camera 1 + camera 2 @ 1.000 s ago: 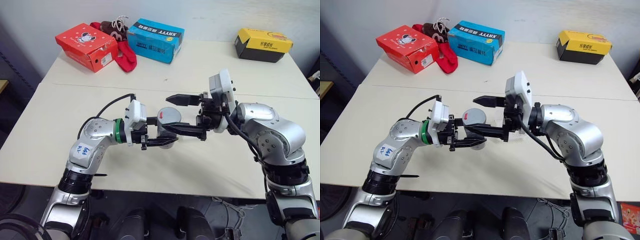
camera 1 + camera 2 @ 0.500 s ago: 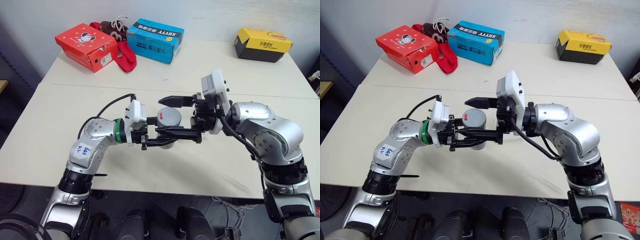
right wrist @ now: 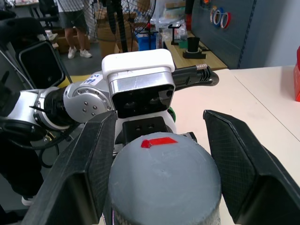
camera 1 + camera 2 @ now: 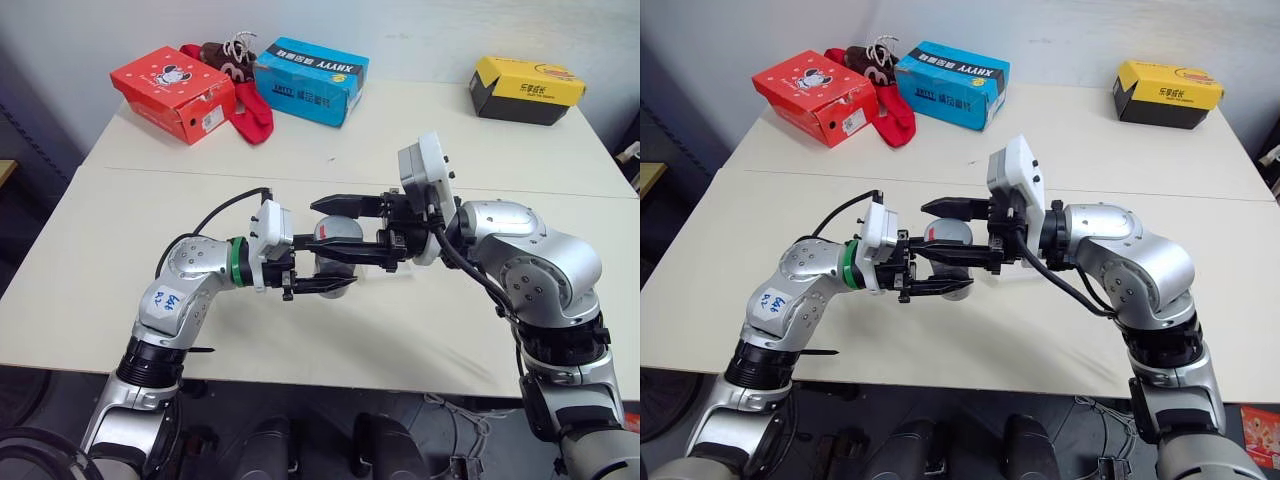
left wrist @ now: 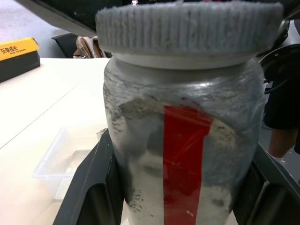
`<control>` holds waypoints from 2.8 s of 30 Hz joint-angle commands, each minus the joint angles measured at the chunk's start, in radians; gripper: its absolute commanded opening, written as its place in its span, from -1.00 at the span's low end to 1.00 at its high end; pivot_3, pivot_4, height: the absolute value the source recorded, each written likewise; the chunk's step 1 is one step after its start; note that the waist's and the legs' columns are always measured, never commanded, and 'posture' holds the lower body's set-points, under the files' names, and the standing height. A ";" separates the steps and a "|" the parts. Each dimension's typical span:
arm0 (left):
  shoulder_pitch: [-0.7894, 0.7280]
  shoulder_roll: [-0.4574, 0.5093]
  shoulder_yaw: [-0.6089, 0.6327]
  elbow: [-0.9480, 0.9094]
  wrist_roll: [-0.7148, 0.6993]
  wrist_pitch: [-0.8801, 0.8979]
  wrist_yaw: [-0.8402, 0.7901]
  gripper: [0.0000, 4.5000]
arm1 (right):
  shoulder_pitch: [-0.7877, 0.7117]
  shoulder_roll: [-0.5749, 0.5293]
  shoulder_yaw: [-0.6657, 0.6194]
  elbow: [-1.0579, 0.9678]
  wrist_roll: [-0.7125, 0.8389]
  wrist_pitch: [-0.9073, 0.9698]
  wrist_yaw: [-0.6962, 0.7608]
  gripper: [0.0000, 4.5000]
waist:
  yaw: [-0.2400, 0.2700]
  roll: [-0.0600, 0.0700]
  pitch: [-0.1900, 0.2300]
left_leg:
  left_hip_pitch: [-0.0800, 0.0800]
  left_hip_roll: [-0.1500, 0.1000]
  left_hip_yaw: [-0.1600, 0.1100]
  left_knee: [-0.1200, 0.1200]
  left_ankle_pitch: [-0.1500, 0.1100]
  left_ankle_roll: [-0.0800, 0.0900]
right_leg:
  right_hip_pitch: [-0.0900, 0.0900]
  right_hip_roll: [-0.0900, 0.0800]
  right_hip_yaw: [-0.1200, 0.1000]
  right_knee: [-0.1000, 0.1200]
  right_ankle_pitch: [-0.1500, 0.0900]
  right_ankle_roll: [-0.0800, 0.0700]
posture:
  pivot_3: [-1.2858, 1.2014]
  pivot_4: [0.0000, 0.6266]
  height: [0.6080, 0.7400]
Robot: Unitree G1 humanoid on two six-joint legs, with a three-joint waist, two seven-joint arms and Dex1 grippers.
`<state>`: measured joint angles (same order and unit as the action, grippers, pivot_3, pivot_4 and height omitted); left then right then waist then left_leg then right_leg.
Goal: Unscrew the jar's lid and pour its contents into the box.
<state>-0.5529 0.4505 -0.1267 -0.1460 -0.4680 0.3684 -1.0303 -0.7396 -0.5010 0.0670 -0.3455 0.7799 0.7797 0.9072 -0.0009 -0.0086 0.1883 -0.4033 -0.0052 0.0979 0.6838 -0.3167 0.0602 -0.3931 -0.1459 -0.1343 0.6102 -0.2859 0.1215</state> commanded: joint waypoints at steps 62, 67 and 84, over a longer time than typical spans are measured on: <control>-0.772 -0.156 -0.429 1.060 1.136 -0.983 0.963 0.03 | 1.050 -0.179 -0.629 -0.116 -0.165 -0.553 -0.115 0.99 | 0.057 0.008 0.005 | -0.003 -0.002 0.007 -0.002 0.001 0.007 | 0.000 -0.001 0.004 -0.013 0.007 0.010 | 0.03 -0.52 1.00; -0.847 -0.159 -0.601 1.150 1.425 -0.986 1.406 0.03 | 1.074 -0.139 -0.619 -0.134 -0.182 -0.563 -0.141 0.99 | 0.057 0.008 0.005 | -0.003 -0.002 0.008 -0.002 0.000 0.009 | 0.000 -0.002 0.005 -0.014 0.008 0.012 | 0.03 -0.52 1.00; -0.918 -0.273 -0.960 1.323 1.879 -0.528 2.057 0.03 | 1.110 -0.067 -0.590 -0.186 -0.185 -0.558 -0.198 0.99 | 0.056 0.007 0.005 | -0.006 -0.002 0.008 -0.002 -0.001 0.011 | -0.002 -0.003 0.006 -0.015 0.008 0.012 | 0.03 -0.52 1.00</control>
<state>-1.4378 0.1871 -1.0824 1.1867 1.4024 -0.1975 1.0040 0.3651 -0.5737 -0.5138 -0.4893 0.5909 0.2368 0.7188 0.0550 -0.0012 0.1932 -0.4089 -0.0075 0.1058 0.6822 -0.3180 0.0716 -0.3952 -0.1492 -0.1286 0.5955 -0.2779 0.1334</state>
